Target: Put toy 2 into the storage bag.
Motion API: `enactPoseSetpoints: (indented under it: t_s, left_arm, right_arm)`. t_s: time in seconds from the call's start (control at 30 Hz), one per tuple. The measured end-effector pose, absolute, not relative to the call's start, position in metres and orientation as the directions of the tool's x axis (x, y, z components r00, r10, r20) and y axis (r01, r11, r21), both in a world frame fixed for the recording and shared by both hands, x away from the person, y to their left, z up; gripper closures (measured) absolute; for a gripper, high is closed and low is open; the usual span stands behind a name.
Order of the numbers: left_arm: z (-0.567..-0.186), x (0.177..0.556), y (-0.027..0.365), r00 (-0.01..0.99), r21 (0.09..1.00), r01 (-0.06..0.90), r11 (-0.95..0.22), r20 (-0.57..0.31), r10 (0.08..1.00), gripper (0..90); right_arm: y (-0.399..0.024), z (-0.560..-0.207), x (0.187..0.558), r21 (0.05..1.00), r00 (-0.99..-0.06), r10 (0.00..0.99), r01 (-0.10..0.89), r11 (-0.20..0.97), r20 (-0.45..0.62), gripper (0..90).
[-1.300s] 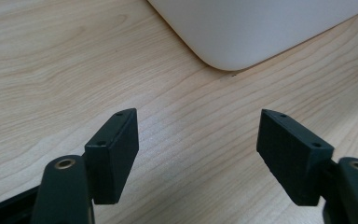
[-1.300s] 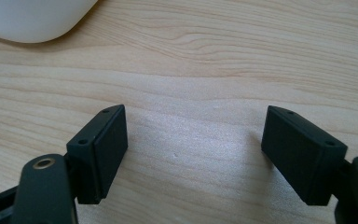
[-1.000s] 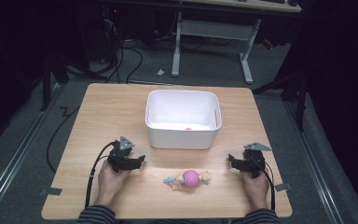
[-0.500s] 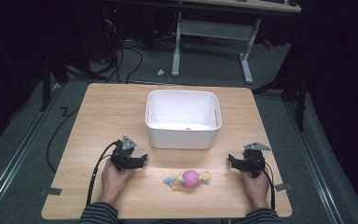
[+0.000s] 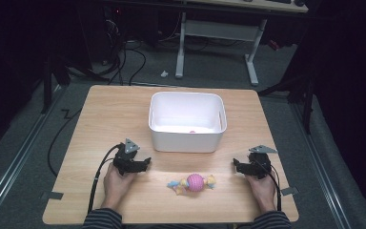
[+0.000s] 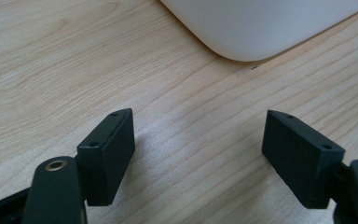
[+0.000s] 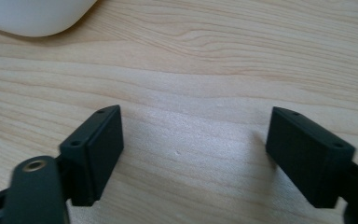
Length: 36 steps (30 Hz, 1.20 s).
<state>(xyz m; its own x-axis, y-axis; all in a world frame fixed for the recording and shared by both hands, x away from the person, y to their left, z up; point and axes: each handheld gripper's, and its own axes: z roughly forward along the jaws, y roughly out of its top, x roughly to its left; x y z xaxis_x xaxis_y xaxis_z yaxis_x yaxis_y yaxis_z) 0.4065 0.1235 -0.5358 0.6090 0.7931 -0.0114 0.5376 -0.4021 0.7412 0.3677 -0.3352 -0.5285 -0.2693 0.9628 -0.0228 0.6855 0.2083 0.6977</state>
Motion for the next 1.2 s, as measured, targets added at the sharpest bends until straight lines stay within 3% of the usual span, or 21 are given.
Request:
enactPoseSetpoints:
  t_s: [0.23,0.67,1.2]
  left_arm:
    - [-0.536,0.406,0.123,0.607,0.742,0.538,-0.400,-0.012,0.795,25.5]
    - [-0.536,0.406,0.124,0.608,0.740,0.539,-0.401,-0.013,0.794,26.0]
    - [-0.536,0.406,0.124,0.608,0.741,0.539,-0.401,-0.013,0.793,26.0]
  right_arm:
    - [-0.337,-0.524,0.359,0.714,-0.290,0.957,0.663,0.224,-0.030,34.4]
    - [-0.333,-0.500,0.339,0.757,-0.350,0.937,0.614,0.225,0.006,35.6]
    - [-0.296,-0.480,0.323,0.773,-0.477,0.879,0.559,0.300,0.004,35.3]
